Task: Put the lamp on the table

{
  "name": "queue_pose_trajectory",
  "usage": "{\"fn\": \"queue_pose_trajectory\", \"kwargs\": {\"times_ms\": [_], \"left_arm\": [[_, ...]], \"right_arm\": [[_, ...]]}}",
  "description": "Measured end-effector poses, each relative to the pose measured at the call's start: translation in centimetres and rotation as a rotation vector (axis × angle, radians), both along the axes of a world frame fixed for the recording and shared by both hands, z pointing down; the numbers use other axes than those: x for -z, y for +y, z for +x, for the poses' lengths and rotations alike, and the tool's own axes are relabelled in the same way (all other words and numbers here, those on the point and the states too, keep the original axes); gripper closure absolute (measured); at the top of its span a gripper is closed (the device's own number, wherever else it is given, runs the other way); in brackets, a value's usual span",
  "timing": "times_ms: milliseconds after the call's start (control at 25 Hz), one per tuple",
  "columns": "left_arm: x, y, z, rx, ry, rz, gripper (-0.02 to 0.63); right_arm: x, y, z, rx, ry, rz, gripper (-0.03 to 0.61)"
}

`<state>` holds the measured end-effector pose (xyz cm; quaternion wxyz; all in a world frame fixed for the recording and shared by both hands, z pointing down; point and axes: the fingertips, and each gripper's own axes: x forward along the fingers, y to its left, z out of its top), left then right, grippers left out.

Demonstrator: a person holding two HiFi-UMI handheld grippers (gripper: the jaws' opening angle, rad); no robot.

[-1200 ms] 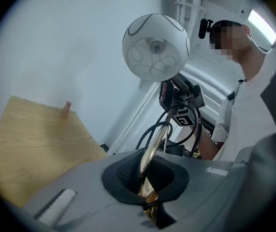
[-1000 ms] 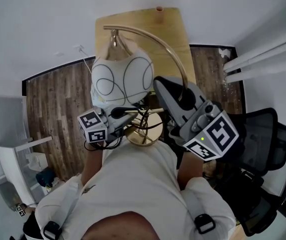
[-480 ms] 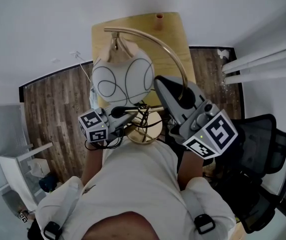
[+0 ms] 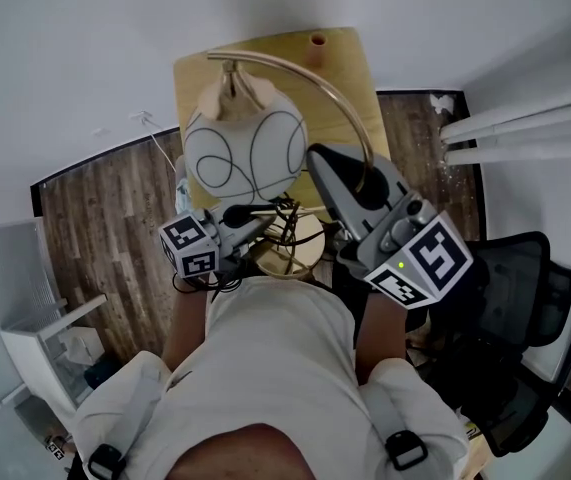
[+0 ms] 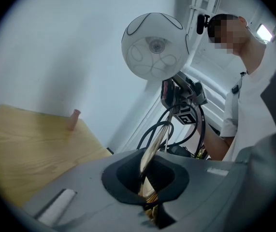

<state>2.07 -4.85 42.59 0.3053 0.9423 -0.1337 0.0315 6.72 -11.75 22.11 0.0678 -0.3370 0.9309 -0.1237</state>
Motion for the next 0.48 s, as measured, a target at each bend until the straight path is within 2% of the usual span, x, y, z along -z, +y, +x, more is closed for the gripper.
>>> {"fn": "queue_pose_trajectory", "kwargs": {"times_ms": [480], "left_arm": [[-3.0,-4.3,-0.8,0.013,-0.034,0.054,0.615]], "right_arm": [[-2.9,-3.2,-0.5,0.002,0.039,0.001,0.580]]}}
